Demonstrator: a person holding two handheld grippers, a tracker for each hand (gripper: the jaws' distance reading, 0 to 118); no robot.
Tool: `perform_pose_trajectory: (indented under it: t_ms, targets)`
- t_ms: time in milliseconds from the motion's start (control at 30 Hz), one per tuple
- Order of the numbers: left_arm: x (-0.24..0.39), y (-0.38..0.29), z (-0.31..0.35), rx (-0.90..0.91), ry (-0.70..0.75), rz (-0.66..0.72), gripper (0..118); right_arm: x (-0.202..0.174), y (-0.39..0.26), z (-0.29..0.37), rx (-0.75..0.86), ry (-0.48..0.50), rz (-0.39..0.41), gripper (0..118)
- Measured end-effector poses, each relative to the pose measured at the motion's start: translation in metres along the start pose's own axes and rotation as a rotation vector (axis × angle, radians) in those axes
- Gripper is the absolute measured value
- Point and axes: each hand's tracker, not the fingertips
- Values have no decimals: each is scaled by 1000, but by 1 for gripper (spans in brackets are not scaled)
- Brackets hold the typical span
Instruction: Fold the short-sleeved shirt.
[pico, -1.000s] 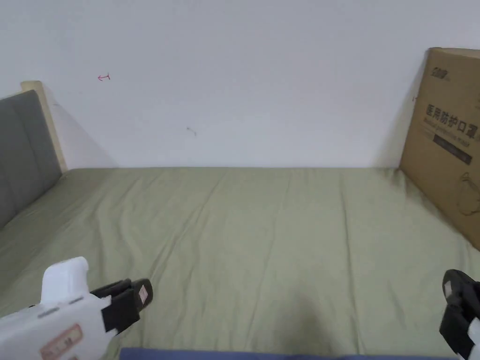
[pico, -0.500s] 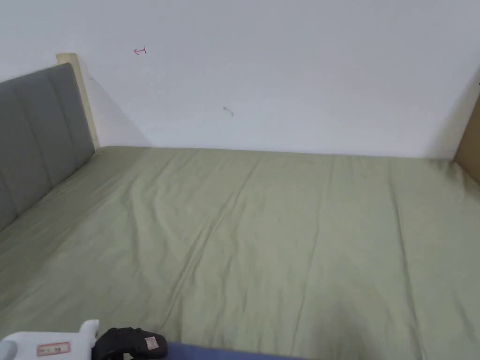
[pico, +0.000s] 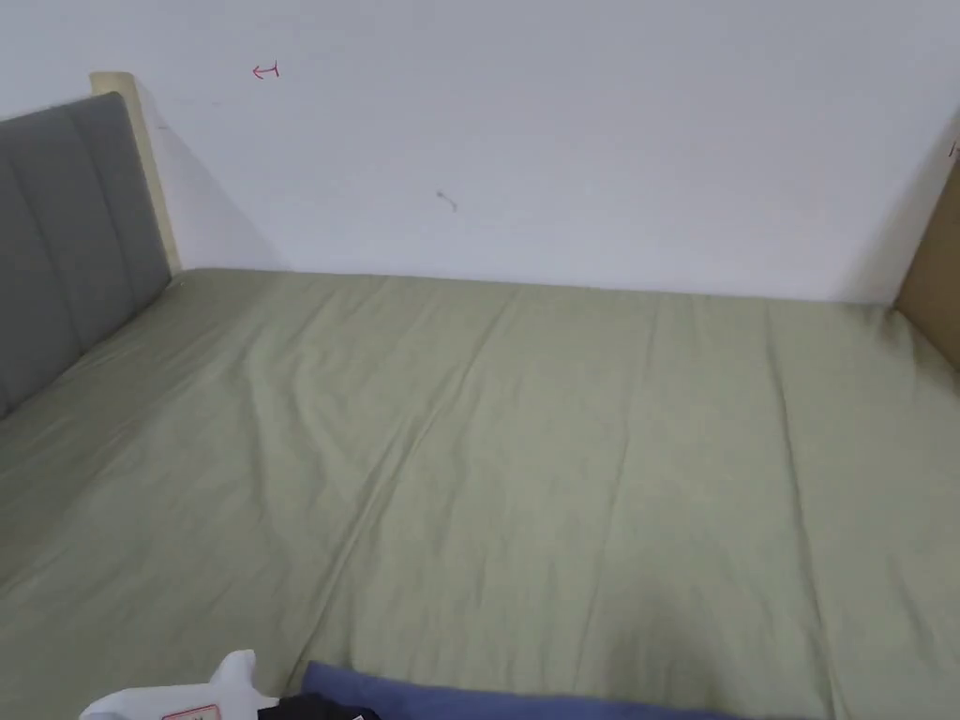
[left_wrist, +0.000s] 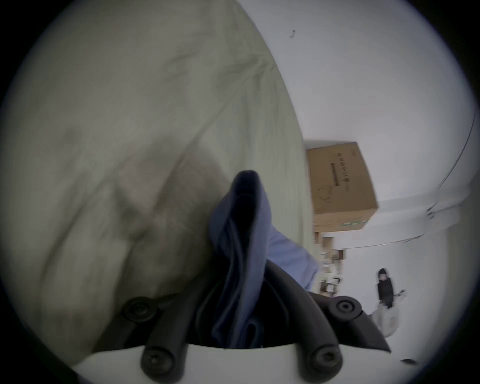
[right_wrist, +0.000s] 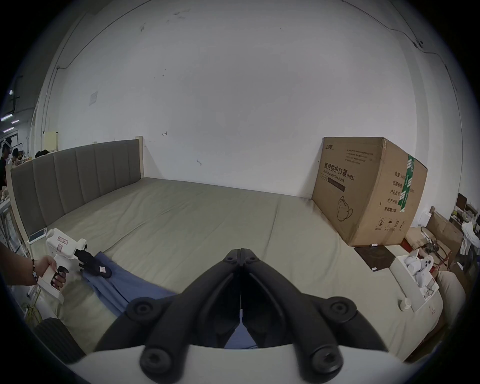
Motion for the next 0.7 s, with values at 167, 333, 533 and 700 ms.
perform_pose_trajectory:
  t_ms: [167,333,533,700]
  targets:
    - [72,-18,51,140,255,-325,5,11,-1,17,83,30,-54,0]
    - [148,-61,104,257,493,-555,5,24,-6,26,82,51,-113,0]
    - [217,-89,72,198,443,-540,5,41,-11,35,86,62,-208,0]
    - [245,-104,-24,-2,327,-479,5,52,-16,47,75,66,-226,0]
